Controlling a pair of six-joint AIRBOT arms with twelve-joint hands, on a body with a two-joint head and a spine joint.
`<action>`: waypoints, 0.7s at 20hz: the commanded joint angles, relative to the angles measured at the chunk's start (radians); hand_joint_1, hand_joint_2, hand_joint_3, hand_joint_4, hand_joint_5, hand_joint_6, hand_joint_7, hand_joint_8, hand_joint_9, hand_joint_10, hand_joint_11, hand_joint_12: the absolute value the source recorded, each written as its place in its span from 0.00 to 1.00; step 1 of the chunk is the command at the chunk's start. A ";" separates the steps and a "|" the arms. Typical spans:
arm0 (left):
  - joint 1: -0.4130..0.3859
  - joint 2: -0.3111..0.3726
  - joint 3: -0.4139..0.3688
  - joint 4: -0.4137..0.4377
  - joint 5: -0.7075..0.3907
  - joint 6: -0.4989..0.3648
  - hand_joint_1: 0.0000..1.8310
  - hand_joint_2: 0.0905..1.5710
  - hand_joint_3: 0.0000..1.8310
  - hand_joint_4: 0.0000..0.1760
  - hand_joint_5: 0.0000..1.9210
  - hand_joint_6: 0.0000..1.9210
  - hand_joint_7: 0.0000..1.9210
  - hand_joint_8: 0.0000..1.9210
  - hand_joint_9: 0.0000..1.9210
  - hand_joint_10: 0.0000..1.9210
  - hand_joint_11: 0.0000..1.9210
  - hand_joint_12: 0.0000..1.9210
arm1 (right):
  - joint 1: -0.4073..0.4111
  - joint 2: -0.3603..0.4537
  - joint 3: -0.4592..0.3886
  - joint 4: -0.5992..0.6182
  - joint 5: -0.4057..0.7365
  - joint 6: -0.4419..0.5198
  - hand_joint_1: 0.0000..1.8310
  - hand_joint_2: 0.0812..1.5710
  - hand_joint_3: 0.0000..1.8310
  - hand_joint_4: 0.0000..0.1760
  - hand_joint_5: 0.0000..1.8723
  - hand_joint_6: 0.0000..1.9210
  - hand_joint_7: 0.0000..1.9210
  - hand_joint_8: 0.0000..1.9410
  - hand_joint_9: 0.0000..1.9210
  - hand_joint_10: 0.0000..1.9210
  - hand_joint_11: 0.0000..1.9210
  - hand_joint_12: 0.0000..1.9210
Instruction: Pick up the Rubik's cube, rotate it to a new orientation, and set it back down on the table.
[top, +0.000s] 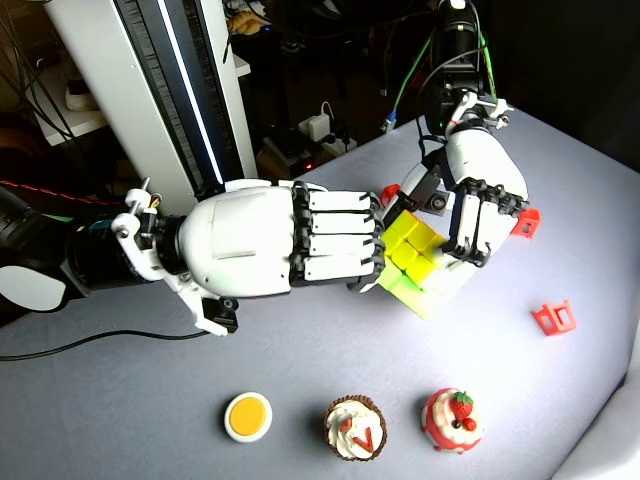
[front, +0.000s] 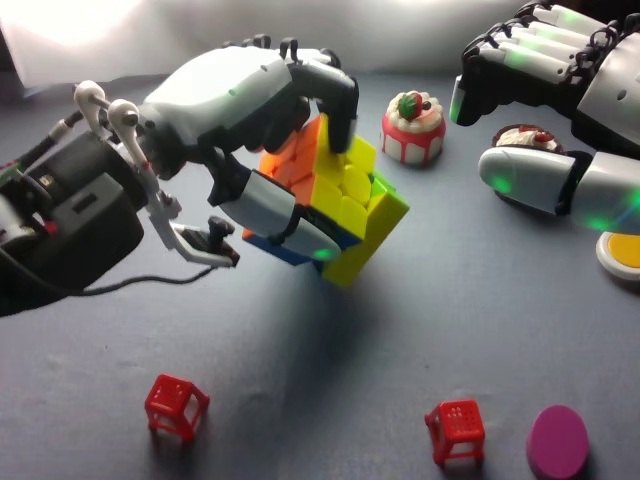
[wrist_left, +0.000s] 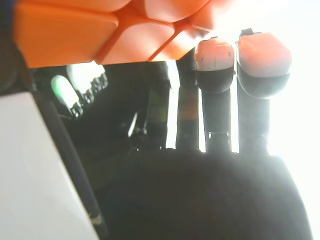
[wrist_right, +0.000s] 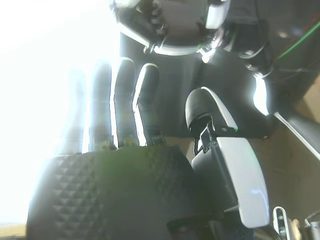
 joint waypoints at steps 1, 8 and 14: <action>0.000 -0.003 0.006 -0.017 -0.112 -0.017 0.62 0.66 0.33 0.00 0.27 0.81 0.37 0.99 0.59 1.00 0.59 1.00 | 0.012 -0.002 0.002 0.029 0.124 0.005 0.00 0.96 0.01 0.00 0.08 0.81 0.12 0.82 0.10 0.92 0.03 1.00; 0.042 0.014 0.001 -0.053 -0.096 0.002 0.67 0.58 0.31 0.00 0.41 0.63 0.44 0.85 0.50 1.00 0.53 1.00 | 0.011 -0.005 0.002 0.031 0.123 0.005 0.00 0.96 0.00 0.00 0.07 0.81 0.08 0.79 0.06 0.89 0.00 1.00; 0.046 0.112 -0.083 -0.045 -0.122 0.125 0.51 0.61 0.03 0.28 0.16 0.59 0.15 0.56 0.09 0.75 0.02 1.00 | 0.009 -0.005 0.002 0.031 0.122 0.005 0.00 0.96 0.00 0.00 0.05 0.77 0.06 0.71 0.03 0.82 0.00 1.00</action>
